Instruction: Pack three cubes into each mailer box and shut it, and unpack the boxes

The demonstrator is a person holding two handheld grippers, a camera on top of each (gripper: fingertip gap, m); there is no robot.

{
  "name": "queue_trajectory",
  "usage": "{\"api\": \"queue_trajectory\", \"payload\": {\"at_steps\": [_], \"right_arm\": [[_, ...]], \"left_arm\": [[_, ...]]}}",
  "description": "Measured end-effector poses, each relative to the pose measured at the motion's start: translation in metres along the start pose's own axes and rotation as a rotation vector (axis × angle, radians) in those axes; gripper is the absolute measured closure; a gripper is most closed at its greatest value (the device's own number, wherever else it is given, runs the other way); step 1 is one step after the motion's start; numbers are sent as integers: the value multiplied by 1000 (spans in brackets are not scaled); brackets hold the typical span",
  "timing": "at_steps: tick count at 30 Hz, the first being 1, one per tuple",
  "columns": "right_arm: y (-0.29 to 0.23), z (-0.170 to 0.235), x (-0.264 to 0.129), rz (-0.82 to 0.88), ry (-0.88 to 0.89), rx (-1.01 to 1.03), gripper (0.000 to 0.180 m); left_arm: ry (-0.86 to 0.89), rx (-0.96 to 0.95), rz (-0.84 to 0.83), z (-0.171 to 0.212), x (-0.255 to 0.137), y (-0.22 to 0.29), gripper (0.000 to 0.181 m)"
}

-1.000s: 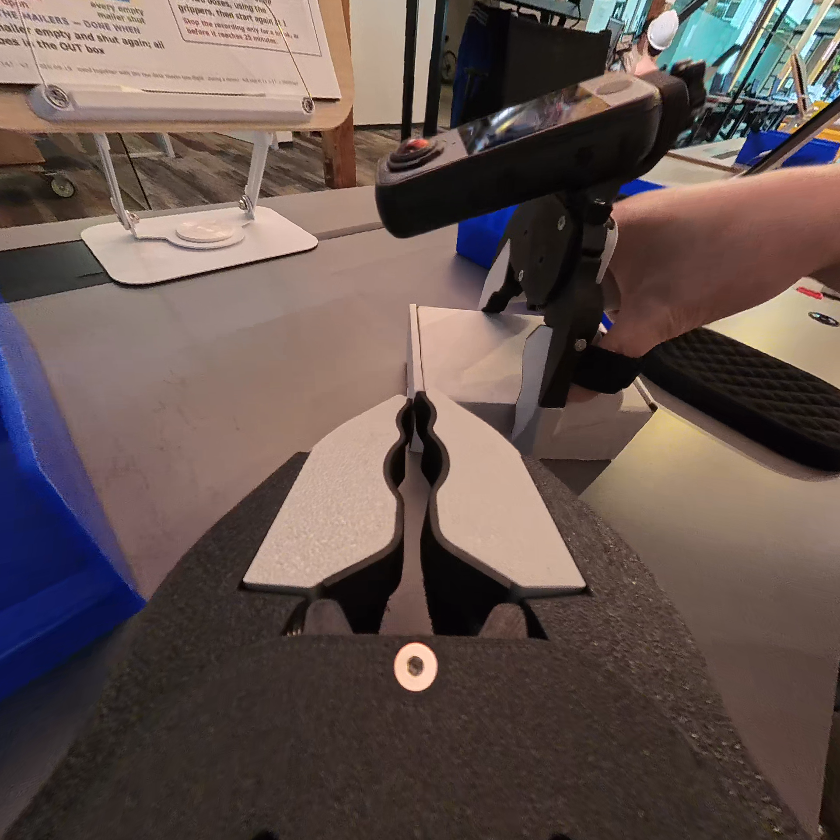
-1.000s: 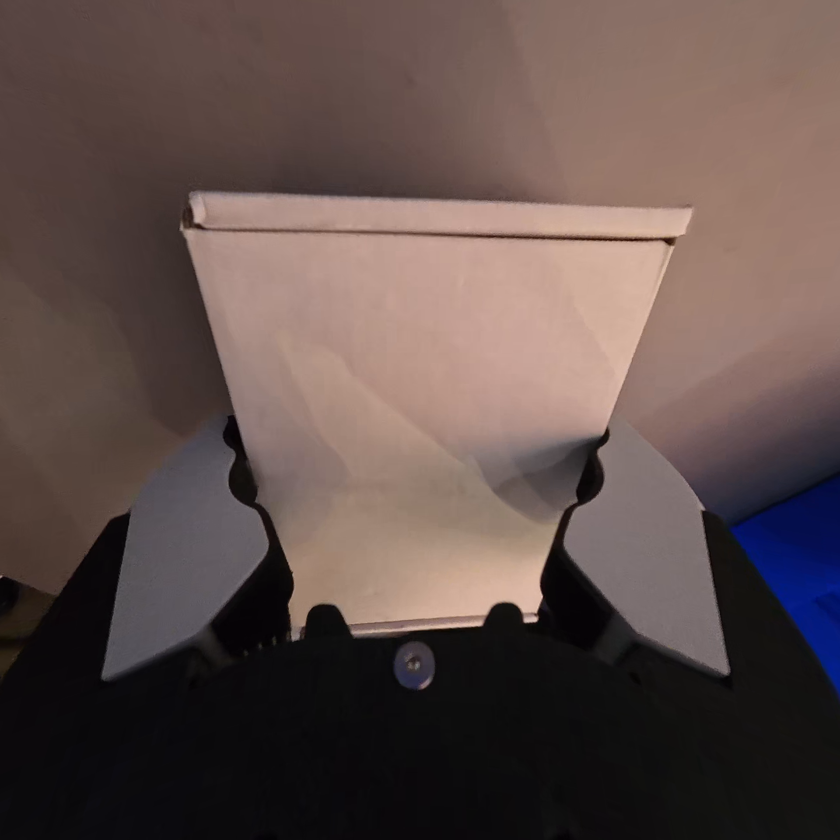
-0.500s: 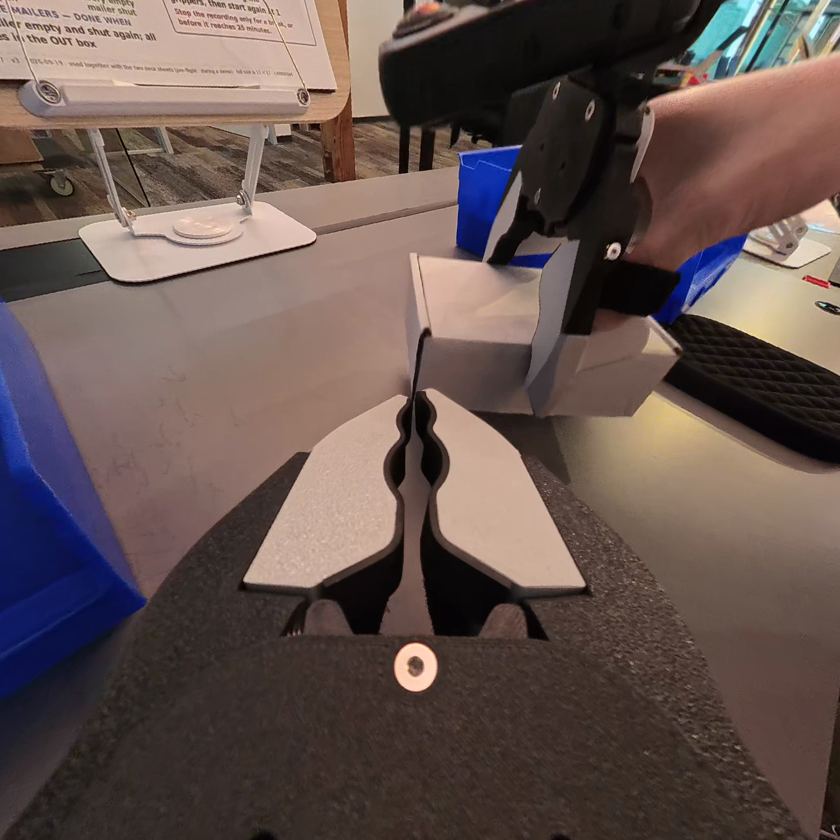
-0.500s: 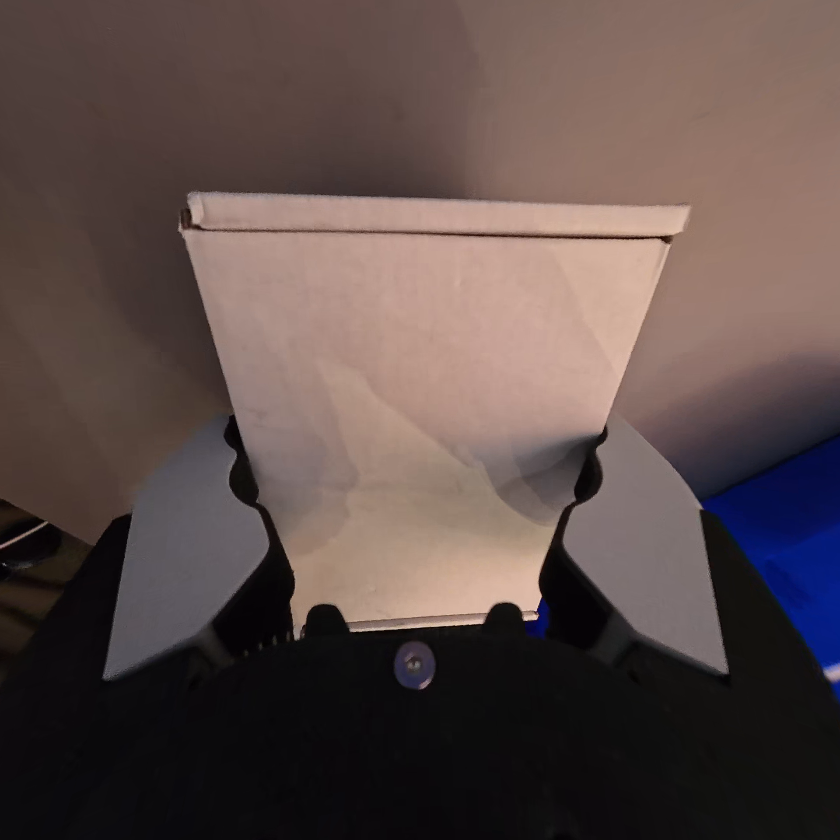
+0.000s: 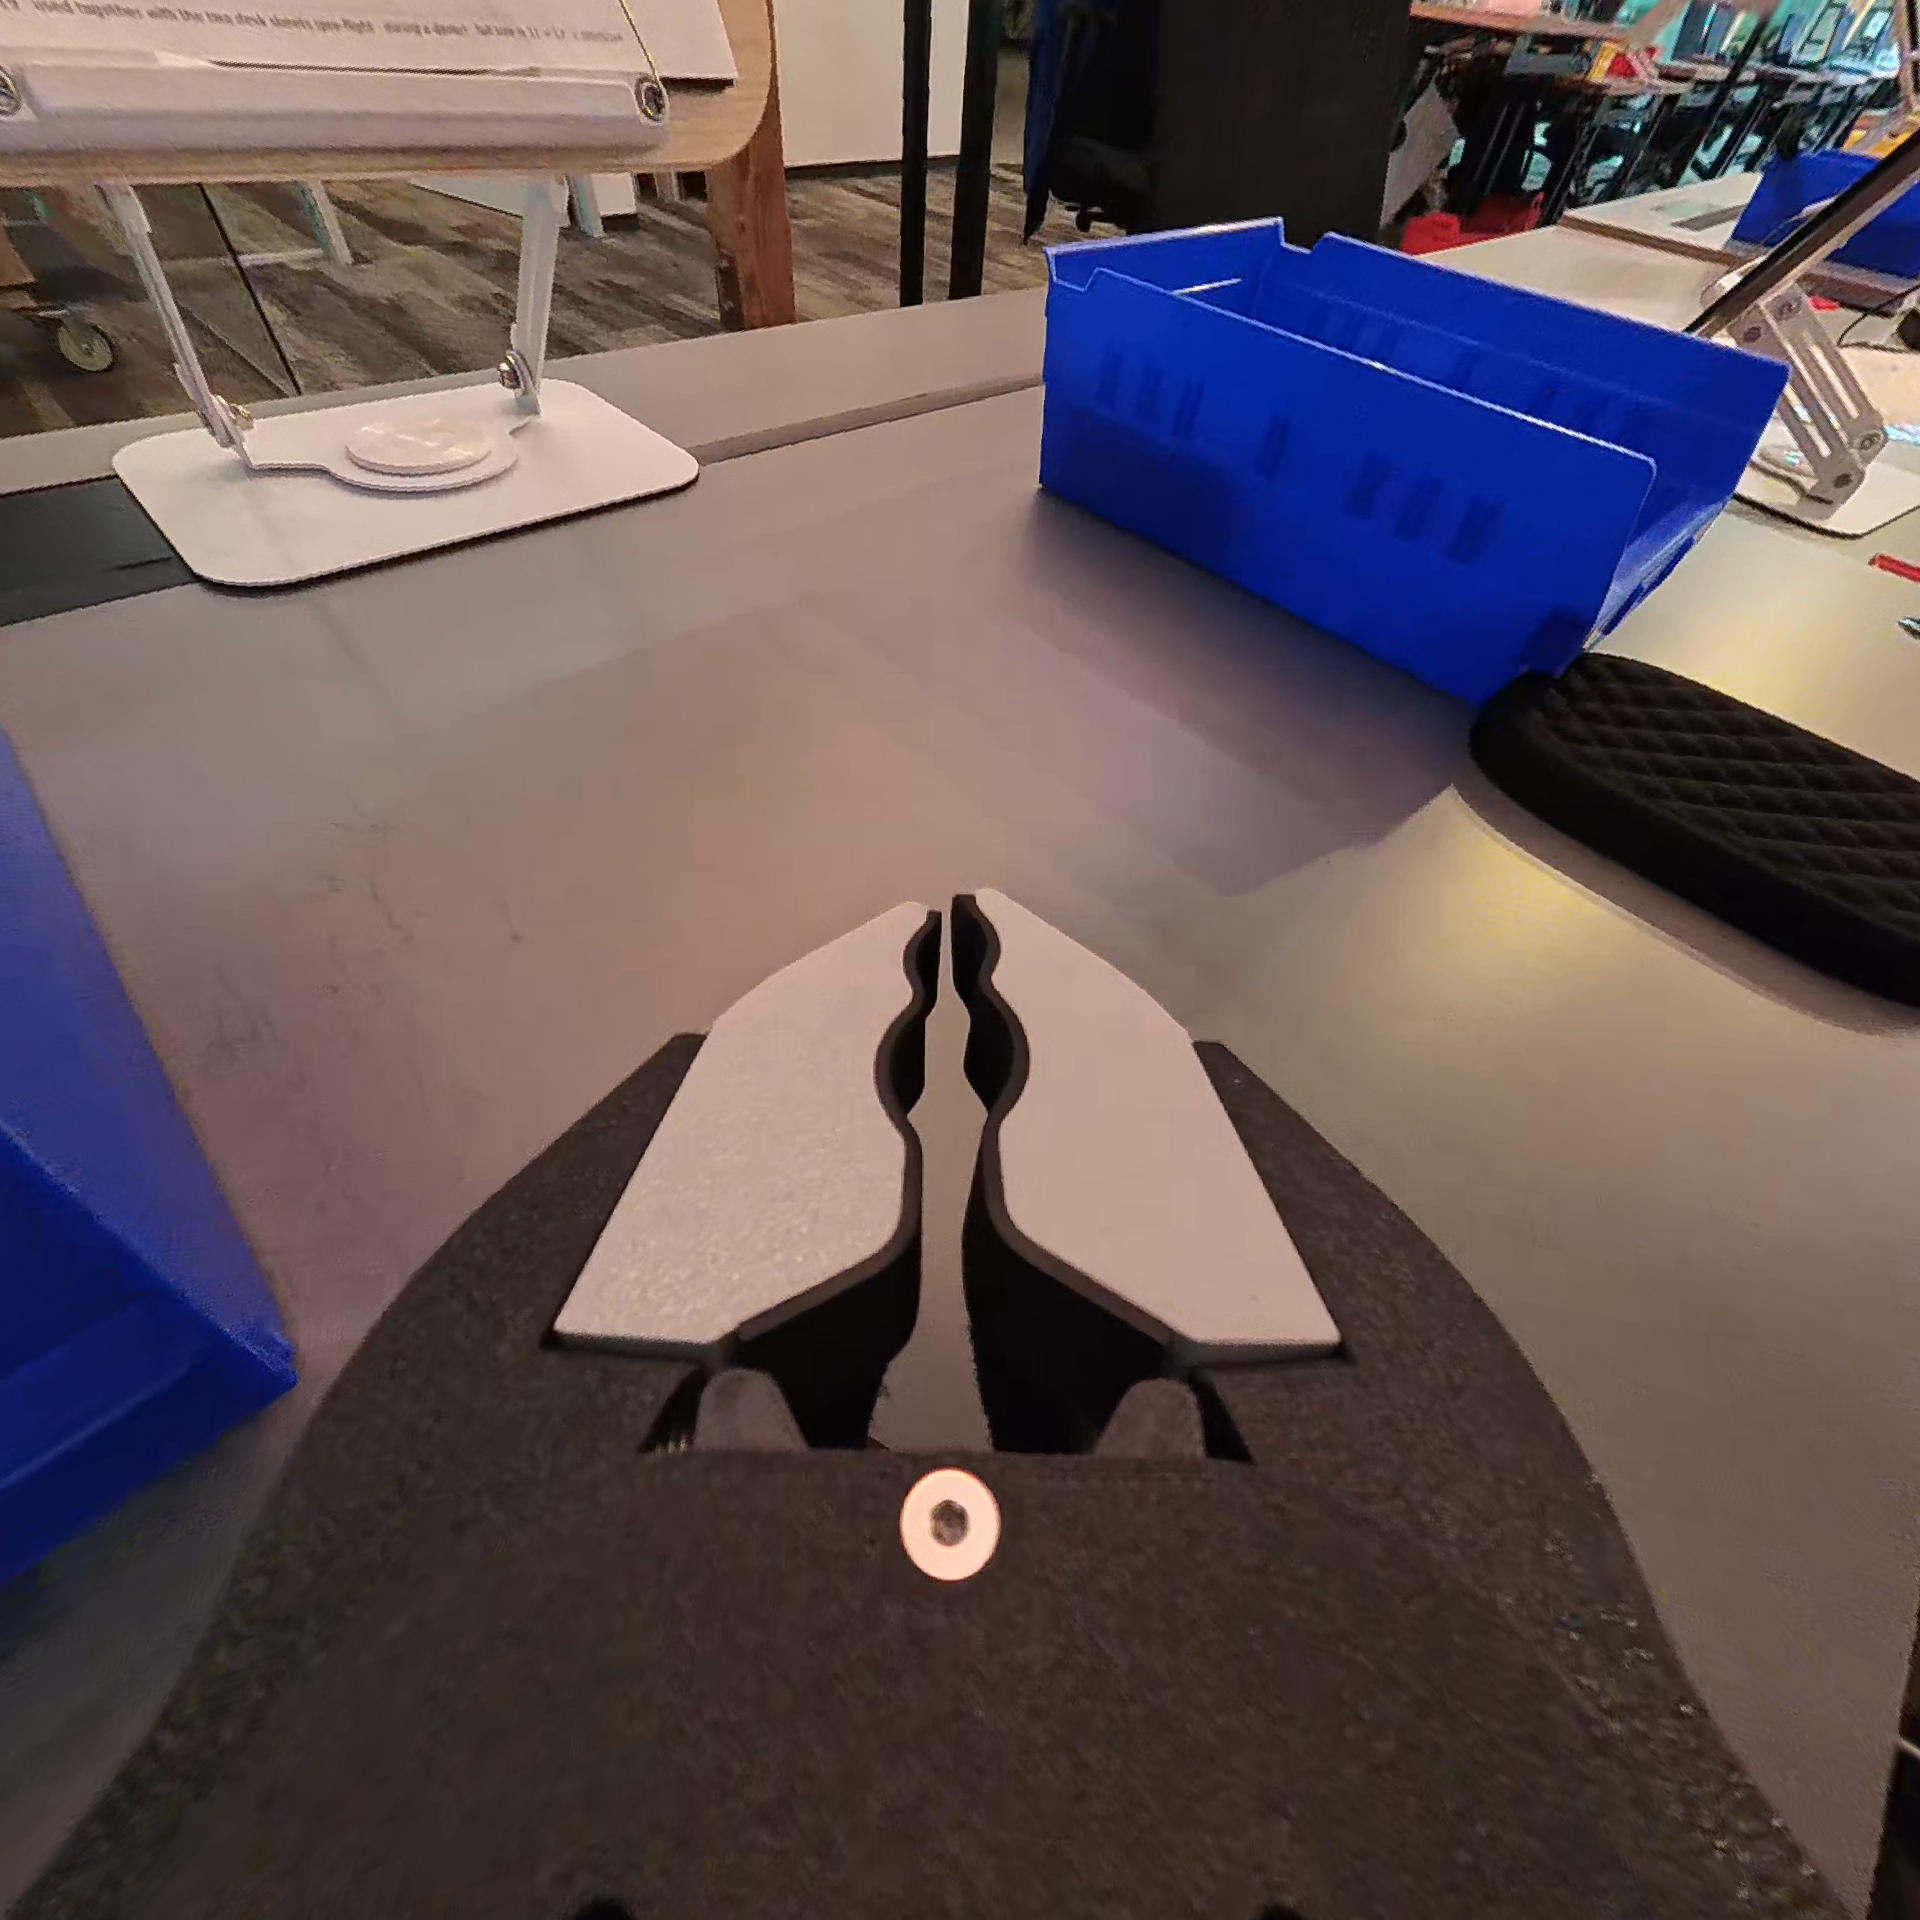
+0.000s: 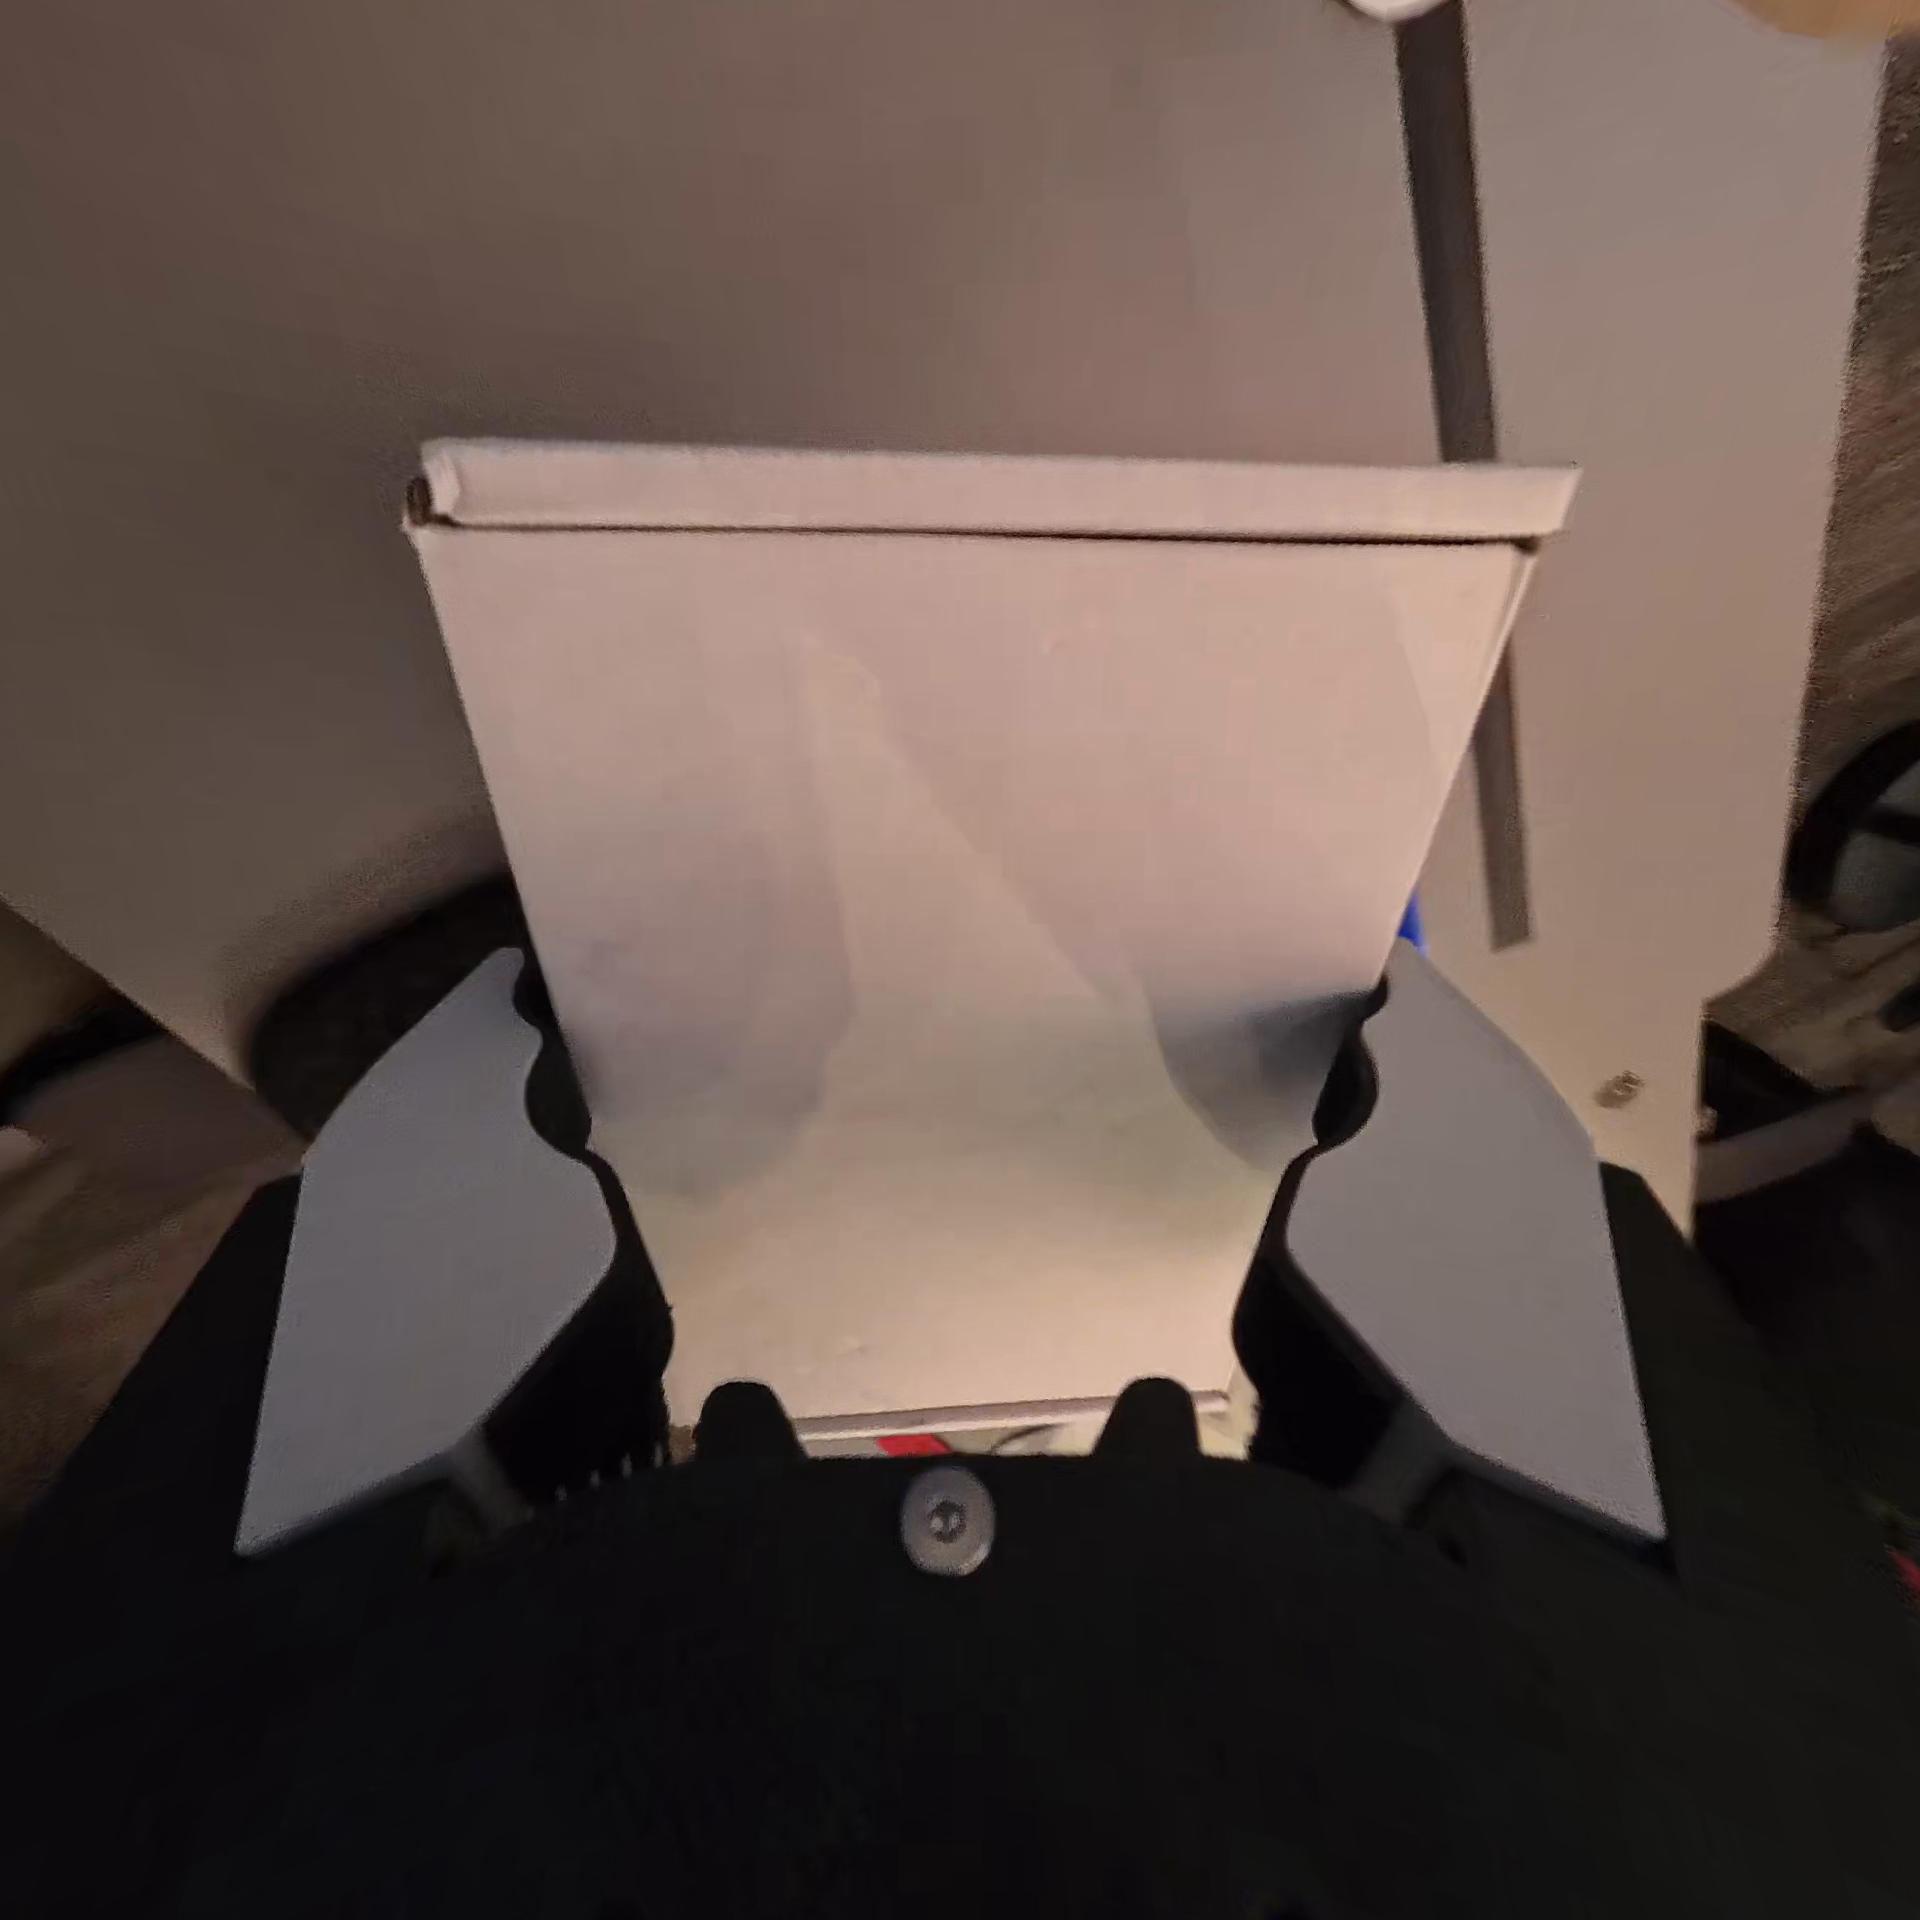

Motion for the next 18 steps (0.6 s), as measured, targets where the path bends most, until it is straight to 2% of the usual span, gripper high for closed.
{"api": "queue_trajectory", "payload": {"at_steps": [4, 6, 9, 13, 18], "right_arm": [[49, 48, 25, 33, 19, -77, 41], [66, 65, 51, 58, -13, -141, 41], [79, 83, 99, 6, -36, -215, 41], [85, 92, 142, -53, -68, -277, 41], [87, 89, 160, -76, -41, -362, 41]], "left_arm": [[-6, -6, 8, 0, 1, 0, 179], [-6, -10, 13, 0, 1, -1, 179], [-4, -17, 18, -1, 2, -2, 178], [-11, -28, 45, -1, 5, -4, 178], [-1, 7, 69, -4, 7, -1, 178]]}}
Point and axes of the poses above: each gripper's, where its closed fingertips meet, x out along the fingers, z out of its underside, y = z × x across the jaws, the point moved 10 cm from there along -x, back along the fingers, and after that the axes turned 2 degrees about -y, right-handed, at the moved point
